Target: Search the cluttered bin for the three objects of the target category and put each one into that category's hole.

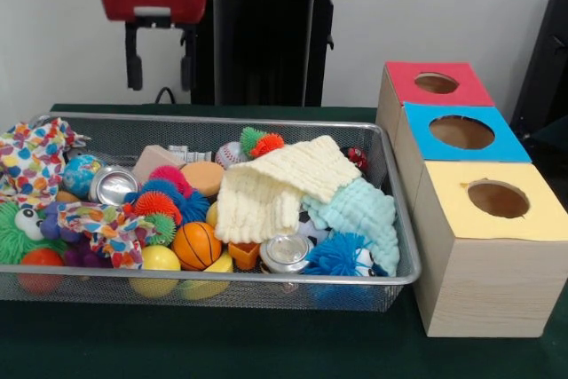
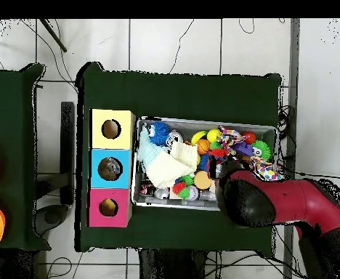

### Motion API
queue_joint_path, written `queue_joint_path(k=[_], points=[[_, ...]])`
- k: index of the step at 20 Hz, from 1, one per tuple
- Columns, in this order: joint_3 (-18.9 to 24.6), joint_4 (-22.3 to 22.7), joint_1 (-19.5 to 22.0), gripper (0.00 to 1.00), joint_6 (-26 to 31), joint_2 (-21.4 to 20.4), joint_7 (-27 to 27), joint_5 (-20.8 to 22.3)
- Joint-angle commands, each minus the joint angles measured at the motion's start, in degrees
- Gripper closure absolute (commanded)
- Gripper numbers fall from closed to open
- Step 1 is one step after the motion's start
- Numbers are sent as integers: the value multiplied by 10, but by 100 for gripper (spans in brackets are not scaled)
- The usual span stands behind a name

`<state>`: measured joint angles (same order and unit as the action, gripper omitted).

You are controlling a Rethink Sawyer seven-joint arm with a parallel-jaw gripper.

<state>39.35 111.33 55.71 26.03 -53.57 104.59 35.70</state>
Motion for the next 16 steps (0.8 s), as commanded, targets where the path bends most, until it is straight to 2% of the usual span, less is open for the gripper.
queue_joint_path(k=[1,4,7,11,14,16], points=[[14,-151,41,0,148,176,-195,15],[15,-221,45,0,192,243,-238,24],[21,-247,56,0,195,284,-256,35],[29,-256,65,0,202,308,-277,40],[20,-281,53,0,242,315,-289,37],[21,-297,52,0,236,328,-298,40]])
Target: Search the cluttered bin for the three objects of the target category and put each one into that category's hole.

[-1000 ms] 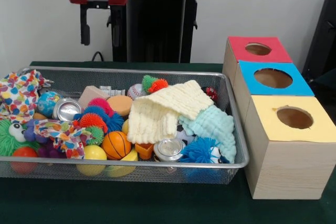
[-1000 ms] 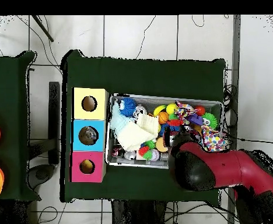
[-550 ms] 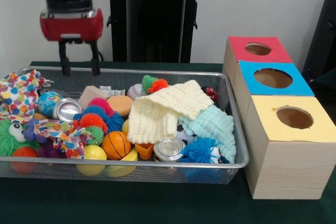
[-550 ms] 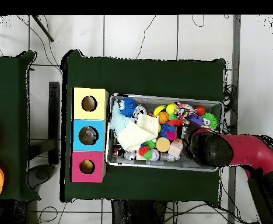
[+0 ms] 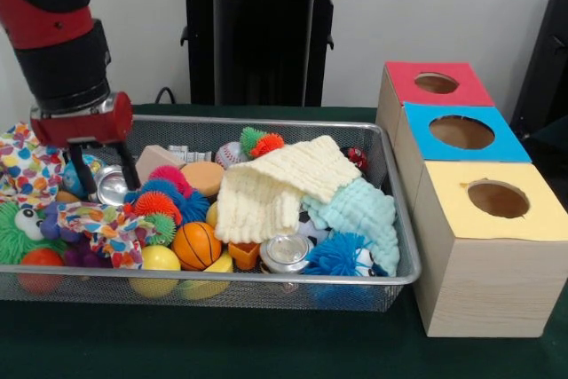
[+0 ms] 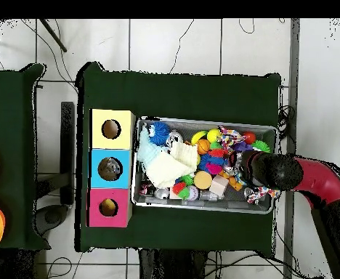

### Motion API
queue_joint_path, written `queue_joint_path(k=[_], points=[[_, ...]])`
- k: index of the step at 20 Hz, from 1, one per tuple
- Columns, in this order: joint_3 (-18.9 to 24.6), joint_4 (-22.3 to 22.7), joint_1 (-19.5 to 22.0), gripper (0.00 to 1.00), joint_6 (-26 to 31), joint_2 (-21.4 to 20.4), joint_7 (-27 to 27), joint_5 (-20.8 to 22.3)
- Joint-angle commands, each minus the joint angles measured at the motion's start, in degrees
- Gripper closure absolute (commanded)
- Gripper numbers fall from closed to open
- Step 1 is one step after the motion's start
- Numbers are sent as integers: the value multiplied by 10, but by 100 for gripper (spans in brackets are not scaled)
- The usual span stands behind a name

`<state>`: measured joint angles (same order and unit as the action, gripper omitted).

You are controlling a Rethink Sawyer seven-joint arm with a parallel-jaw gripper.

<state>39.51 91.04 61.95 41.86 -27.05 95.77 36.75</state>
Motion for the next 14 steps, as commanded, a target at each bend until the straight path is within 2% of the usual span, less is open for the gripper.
queue_joint_path(k=[1,5,6,11,14], points=[[19,-103,-9,0,69,75,-213,32],[12,-130,-6,0,59,123,-235,39],[10,-124,-3,0,49,123,-231,40],[-1,-91,4,0,34,72,-220,53],[-18,-106,1,0,32,95,-213,68]])
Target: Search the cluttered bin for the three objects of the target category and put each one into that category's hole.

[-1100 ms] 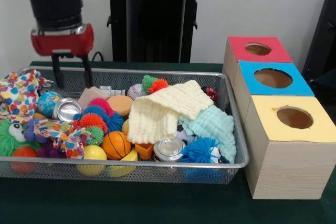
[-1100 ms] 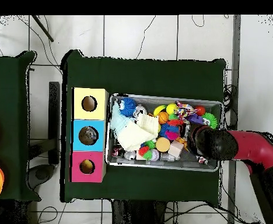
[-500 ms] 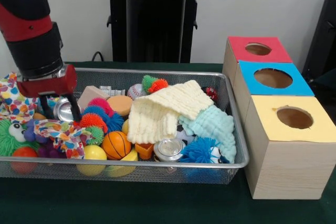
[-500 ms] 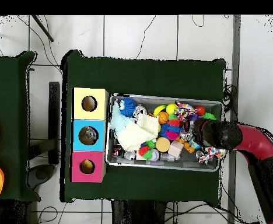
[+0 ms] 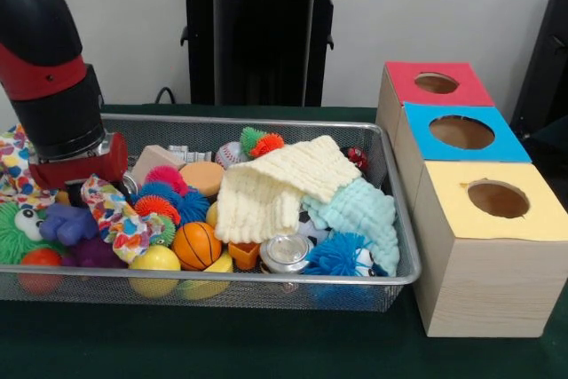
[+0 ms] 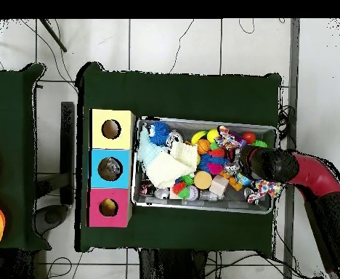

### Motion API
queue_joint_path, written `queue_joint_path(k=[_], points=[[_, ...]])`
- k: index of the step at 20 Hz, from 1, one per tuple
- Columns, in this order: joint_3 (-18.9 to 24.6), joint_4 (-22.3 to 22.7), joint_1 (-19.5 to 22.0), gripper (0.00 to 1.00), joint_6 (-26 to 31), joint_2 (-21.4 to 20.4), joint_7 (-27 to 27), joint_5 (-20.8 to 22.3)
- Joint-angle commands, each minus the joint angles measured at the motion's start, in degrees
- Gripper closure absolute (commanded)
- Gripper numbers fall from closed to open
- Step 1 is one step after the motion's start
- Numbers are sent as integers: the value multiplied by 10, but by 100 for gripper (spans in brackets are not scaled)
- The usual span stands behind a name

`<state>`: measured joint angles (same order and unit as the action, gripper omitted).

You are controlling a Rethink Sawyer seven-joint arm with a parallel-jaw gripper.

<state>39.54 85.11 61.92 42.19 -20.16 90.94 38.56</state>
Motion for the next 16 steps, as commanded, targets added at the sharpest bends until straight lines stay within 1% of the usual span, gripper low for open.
queue_joint_path(k=[1,3,6,7,9,10,12,13,14,16], points=[[-17,-54,7,0,20,43,-168,53],[-9,-58,22,0,11,71,-182,50],[0,-58,32,0,1,89,-199,53],[4,-54,36,100,-2,92,-202,55],[9,-42,44,100,-27,96,-189,56],[5,-37,42,100,-31,94,-181,59],[10,-20,45,100,-26,95,-200,67],[7,-9,44,100,-27,91,-187,66],[9,7,45,100,-41,85,-176,68],[10,38,43,100,-51,63,-154,70]])
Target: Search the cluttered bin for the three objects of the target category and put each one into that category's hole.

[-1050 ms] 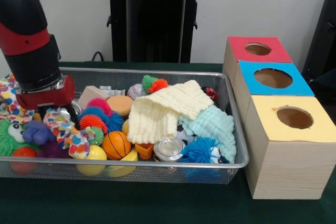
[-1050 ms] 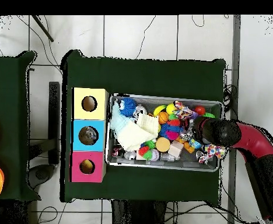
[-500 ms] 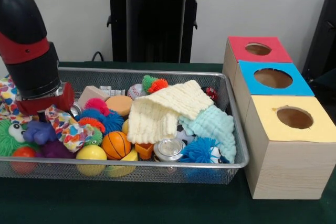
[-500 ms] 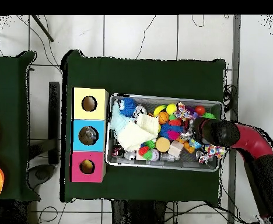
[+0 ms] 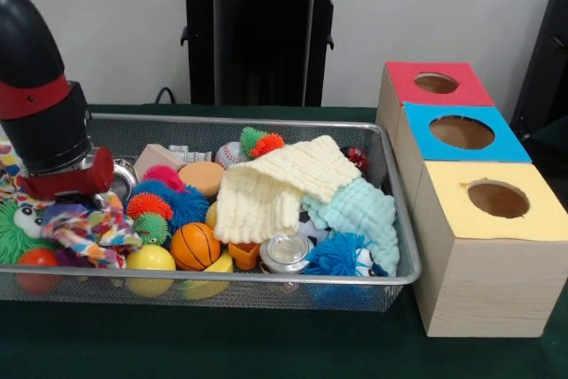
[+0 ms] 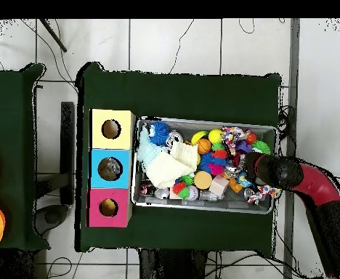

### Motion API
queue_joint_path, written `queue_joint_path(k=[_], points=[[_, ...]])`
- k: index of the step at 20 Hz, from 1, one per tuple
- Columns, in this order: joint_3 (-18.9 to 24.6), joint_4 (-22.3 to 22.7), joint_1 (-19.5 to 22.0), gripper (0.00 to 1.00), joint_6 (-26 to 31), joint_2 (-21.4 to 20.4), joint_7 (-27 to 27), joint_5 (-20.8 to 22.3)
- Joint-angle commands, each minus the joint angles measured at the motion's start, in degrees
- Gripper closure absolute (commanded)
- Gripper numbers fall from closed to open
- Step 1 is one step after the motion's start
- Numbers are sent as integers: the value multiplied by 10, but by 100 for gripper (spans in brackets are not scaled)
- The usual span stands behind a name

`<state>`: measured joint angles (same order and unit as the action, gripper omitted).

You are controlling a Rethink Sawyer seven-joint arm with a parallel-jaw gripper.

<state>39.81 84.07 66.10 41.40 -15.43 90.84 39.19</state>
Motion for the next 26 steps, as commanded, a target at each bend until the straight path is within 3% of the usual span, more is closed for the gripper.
queue_joint_path(k=[1,4,9,13,26], points=[[7,66,-2,100,-48,-2,-140,64],[8,102,-5,100,-50,-41,-115,59],[29,197,-7,100,-59,-156,-66,33],[40,239,-18,100,-54,-226,-41,8],[52,239,-35,100,-34,-246,-52,-14]])
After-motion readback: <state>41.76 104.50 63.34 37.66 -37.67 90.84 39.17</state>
